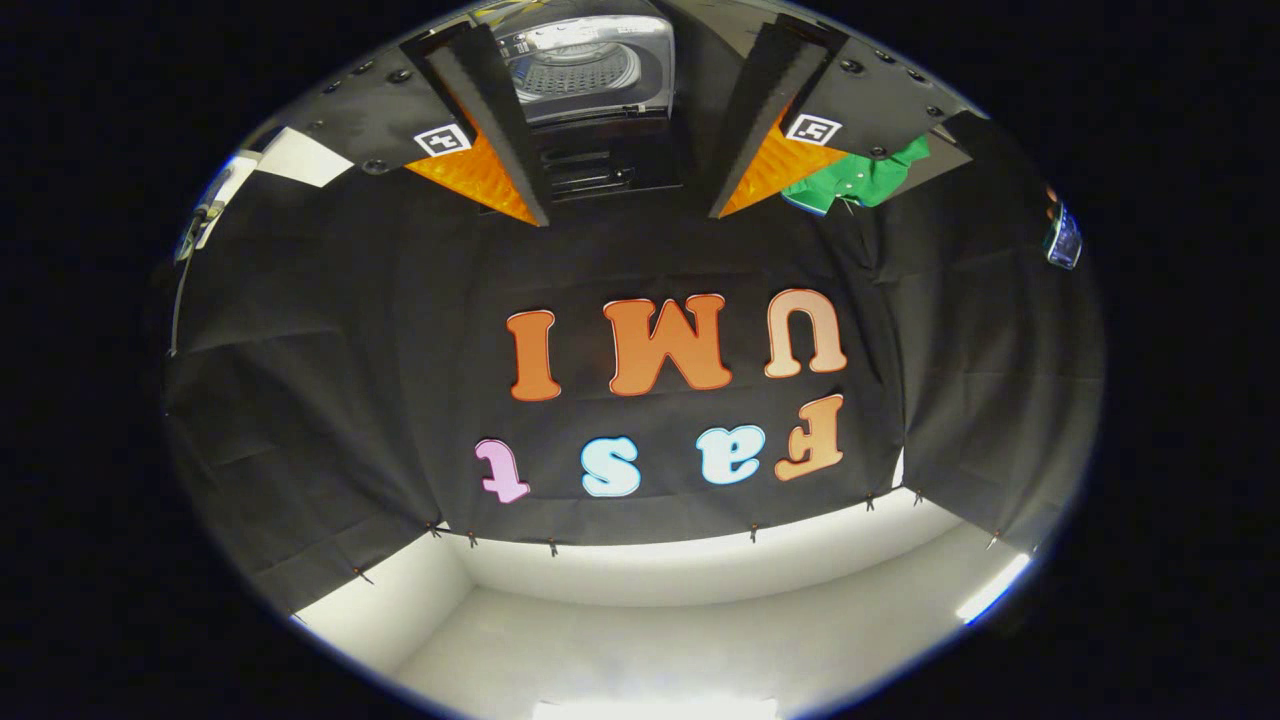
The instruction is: Put the clothes into the washing machine and then close the washing machine lid.
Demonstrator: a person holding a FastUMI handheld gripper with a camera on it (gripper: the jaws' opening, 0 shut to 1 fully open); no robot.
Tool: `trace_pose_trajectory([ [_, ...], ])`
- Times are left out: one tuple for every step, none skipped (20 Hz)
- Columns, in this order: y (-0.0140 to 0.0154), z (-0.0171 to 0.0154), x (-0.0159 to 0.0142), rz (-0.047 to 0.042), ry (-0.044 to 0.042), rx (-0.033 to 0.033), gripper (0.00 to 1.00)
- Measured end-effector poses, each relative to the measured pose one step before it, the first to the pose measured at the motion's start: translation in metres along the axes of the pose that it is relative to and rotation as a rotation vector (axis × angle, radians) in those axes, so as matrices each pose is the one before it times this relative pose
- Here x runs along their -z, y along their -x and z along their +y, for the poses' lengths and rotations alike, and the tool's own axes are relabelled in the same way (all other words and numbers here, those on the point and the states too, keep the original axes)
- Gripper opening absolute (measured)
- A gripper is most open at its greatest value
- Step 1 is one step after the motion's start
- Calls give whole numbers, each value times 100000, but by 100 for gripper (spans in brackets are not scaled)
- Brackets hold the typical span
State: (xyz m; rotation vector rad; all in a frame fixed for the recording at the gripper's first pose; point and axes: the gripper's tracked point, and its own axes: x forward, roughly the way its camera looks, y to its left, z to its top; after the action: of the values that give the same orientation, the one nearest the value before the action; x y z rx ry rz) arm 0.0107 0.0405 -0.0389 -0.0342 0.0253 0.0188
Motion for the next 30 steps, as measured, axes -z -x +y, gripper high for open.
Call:
trace_pose_trajectory([
  [-19, 799, 64, -534, -274, -2667, 98],
  [-95, 993, -44, -340, -1558, -2577, 98],
  [-209, 627, 124, -28, -1916, -2416, 98],
  [-327, 628, 159, 342, -1774, -2099, 98],
  [-89, 529, 60, -90, -1100, -2449, 98],
  [-169, 809, -99, -685, -664, -2574, 98],
  [-68, 774, -464, -1095, -532, -2226, 98],
  [-132, 385, -163, -257, -342, -1487, 98],
  [119, -20, 132, 817, 47, -924, 98],
  [154, 48, -56, 136, -4, -277, 98],
  [78, -252, -459, -611, -73, 362, 98],
  [138, -401, -292, -868, 324, 1359, 98],
  [65, -581, -183, -665, 380, 2039, 98],
  [143, -336, -141, -278, -162, 1320, 98],
  [222, 234, 34, 20, -562, 16, 98],
  [-61, 386, 110, 316, -535, -453, 98],
  [-109, 392, -91, 238, 99, -708, 98],
  [-198, 389, -41, -230, 597, -778, 98],
  [-202, 479, -57, -489, 331, -1093, 98],
  [-568, 791, 94, -296, -271, -1608, 98],
  [-149, 1163, 193, 13, -757, -2349, 98],
  [-707, 1249, 317, 638, -1128, -2265, 98],
  [-609, 1111, 361, 1074, -1293, -2496, 98],
  [-593, 1133, 291, 834, -1201, -2497, 98],
  [-954, 1084, 308, 765, -788, -2420, 98],
  [-918, 1138, 488, 1047, -298, -2250, 98],
  [-838, 1105, 716, 1695, 320, -2206, 98],
  [-1095, 1001, 937, 2113, 184, -1780, 98],
  [-1433, 1312, 962, 2252, 43, -1983, 98],
  [-1609, 1205, 1194, 2876, -66, -1825, 98],
])
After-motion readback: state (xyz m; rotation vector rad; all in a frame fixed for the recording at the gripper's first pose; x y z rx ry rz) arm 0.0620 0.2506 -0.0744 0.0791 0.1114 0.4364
